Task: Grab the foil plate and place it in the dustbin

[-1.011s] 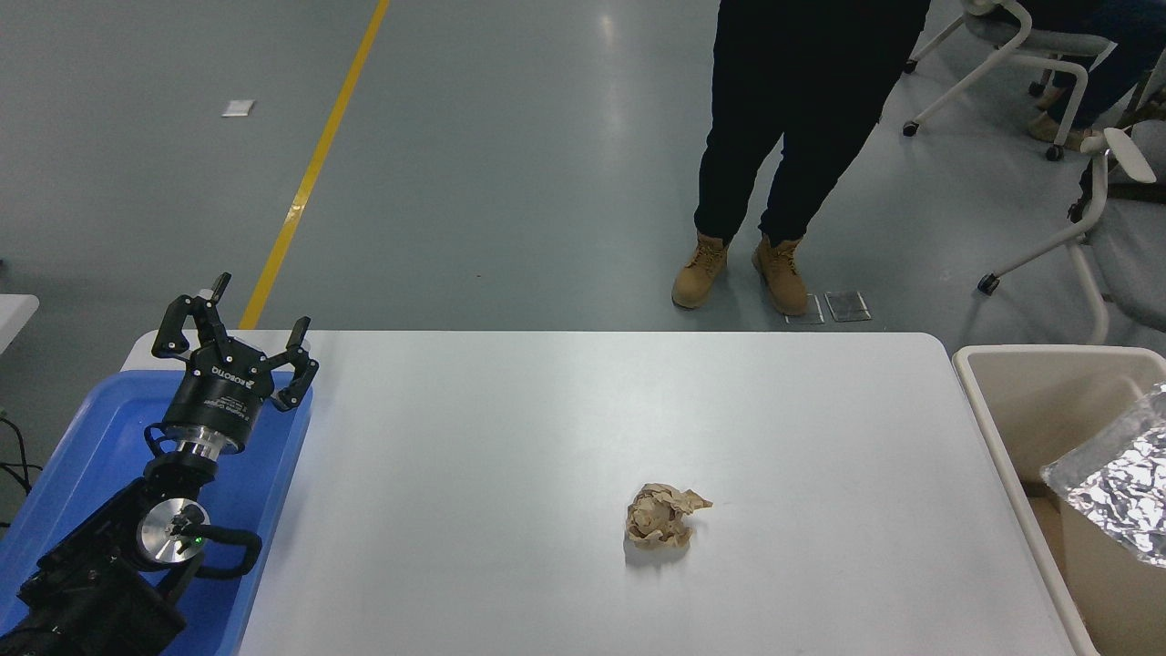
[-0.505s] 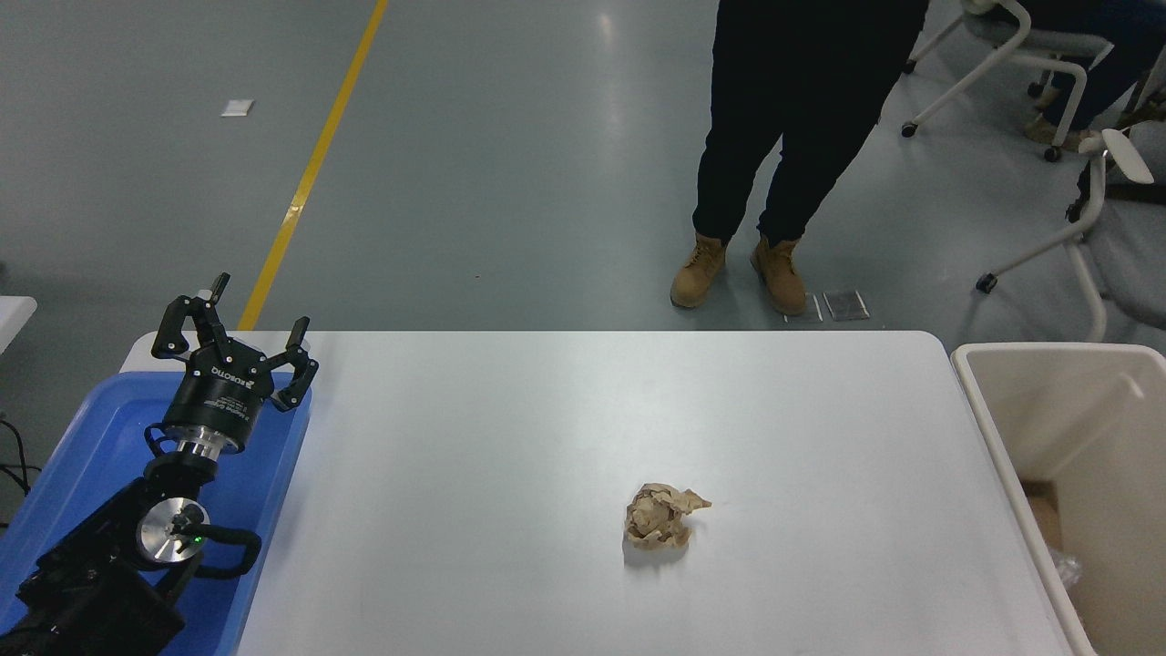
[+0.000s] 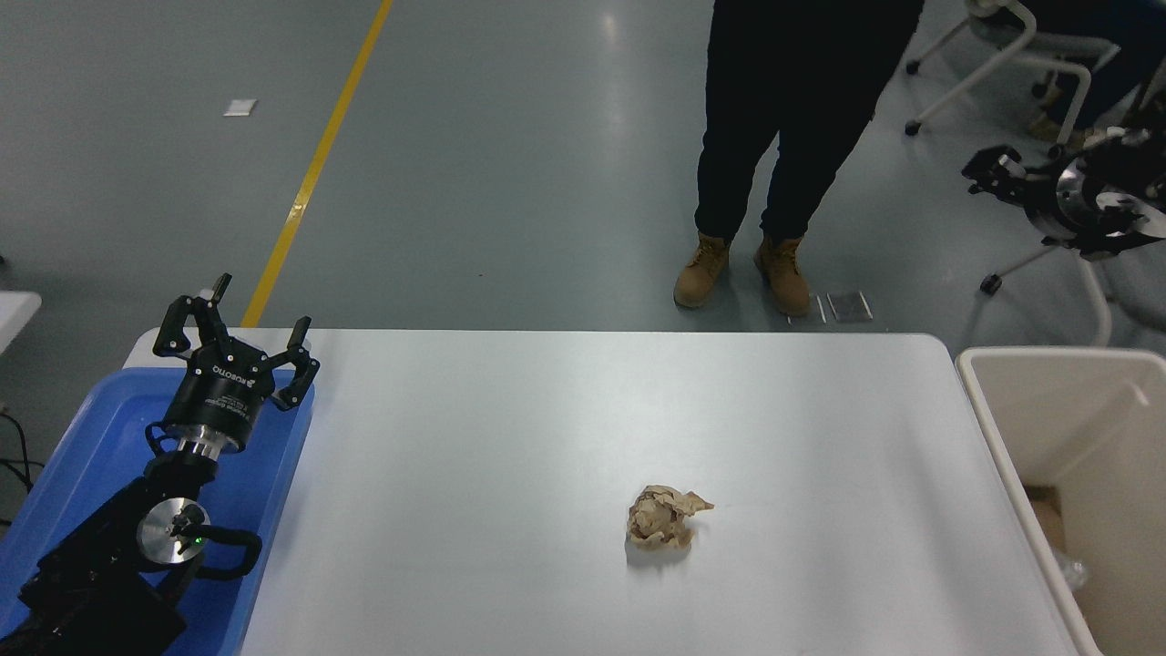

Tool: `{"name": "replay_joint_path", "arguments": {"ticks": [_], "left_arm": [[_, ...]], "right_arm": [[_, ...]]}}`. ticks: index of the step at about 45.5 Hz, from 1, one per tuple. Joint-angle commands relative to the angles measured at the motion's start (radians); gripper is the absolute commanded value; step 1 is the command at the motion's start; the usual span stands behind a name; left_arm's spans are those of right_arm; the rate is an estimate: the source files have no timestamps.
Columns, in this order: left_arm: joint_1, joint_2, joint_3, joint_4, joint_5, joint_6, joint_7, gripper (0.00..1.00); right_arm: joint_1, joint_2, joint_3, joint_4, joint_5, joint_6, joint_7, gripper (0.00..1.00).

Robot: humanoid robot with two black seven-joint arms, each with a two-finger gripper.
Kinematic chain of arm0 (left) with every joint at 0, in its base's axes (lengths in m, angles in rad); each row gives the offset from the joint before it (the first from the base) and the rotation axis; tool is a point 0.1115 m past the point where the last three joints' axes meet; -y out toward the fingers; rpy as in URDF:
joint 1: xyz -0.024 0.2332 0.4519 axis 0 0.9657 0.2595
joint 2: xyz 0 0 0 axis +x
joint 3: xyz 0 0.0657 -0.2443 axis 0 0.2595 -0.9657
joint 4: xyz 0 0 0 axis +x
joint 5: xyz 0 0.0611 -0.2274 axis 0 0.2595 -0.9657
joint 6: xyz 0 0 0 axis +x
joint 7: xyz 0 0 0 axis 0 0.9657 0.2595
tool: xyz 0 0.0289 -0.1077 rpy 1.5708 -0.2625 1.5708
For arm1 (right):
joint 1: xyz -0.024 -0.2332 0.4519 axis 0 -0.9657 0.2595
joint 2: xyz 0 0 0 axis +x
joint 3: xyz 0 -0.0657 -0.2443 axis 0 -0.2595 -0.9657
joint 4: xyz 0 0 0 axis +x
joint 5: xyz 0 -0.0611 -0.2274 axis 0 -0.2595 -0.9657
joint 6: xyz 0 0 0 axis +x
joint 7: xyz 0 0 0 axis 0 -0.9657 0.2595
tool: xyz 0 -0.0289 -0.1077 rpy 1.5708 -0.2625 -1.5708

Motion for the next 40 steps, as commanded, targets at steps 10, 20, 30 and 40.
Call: {"name": "replay_joint_path", "arguments": {"ticks": [10, 20, 30, 40], "left_arm": [[0.0, 0.001, 0.0, 0.001, 0.0, 0.001, 0.0, 0.98], [0.0, 0.001, 0.0, 0.001, 0.0, 0.001, -0.002, 0.98], [0.0, 0.001, 0.0, 0.001, 0.0, 0.001, -0.002, 0.98], [0.0, 0.001, 0.0, 0.001, 0.0, 0.001, -0.002, 0.98]], "right_arm": [[0.548, -0.004, -0.073, 0.642, -0.02, 0.18, -0.002, 1.0], [0.741, -0.036, -0.084, 0.782, -0.021, 0.366, -0.002, 1.0], [0.869, -0.054, -0.082, 0.799, -0.02, 0.478, 0.0, 1.0], [0.919, -0.073, -0.075, 0.799, -0.02, 0.478, 0.0, 1.0]]}}
